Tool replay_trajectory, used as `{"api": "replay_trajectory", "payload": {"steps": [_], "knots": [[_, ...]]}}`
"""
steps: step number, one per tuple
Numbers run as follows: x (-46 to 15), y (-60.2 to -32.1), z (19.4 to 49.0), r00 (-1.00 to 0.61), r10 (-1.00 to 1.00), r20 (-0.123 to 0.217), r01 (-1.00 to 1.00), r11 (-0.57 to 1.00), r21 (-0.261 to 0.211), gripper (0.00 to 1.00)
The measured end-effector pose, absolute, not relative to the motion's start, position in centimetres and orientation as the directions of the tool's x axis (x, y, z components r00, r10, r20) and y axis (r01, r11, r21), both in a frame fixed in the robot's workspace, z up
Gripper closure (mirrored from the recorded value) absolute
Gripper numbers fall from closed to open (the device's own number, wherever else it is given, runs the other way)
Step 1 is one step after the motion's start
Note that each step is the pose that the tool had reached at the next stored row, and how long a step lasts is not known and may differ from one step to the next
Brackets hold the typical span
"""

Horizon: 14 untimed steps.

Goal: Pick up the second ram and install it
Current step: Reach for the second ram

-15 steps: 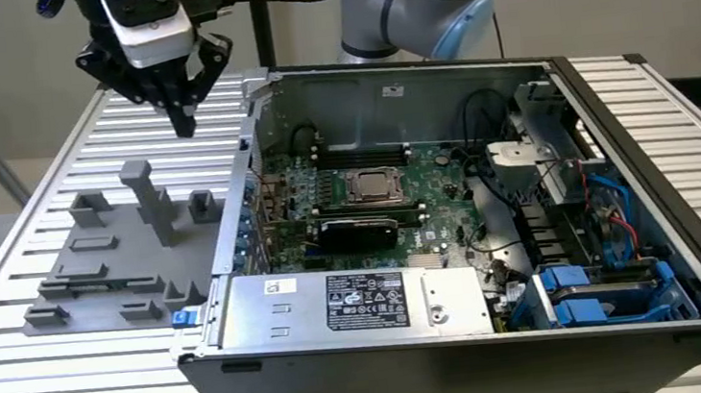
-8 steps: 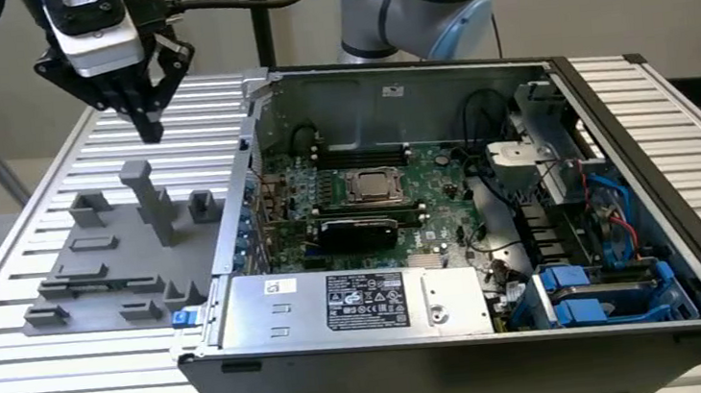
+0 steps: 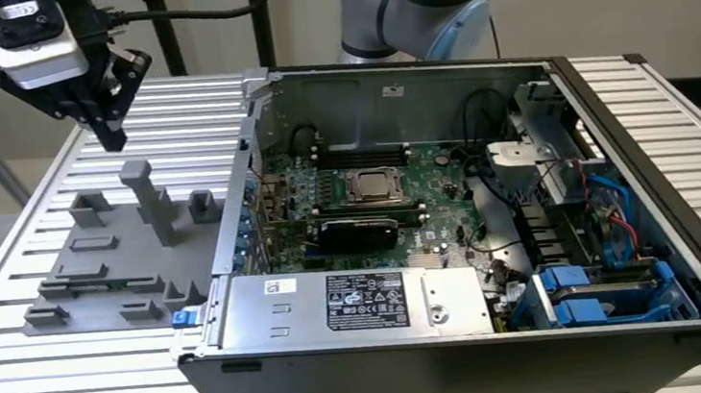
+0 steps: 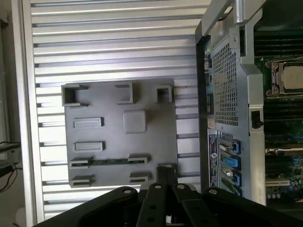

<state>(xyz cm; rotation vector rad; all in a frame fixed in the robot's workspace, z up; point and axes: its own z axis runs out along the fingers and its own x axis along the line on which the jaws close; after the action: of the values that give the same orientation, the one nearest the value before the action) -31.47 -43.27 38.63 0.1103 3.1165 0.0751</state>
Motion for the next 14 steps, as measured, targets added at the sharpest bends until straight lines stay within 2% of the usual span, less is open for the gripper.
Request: {"api": "replay_trajectory", "payload": {"steps": [14], "knots": [[-37.6,-43.9,36.7,-0.997,0.071,-0.020,0.070,0.996,0.049,1.00]]}}
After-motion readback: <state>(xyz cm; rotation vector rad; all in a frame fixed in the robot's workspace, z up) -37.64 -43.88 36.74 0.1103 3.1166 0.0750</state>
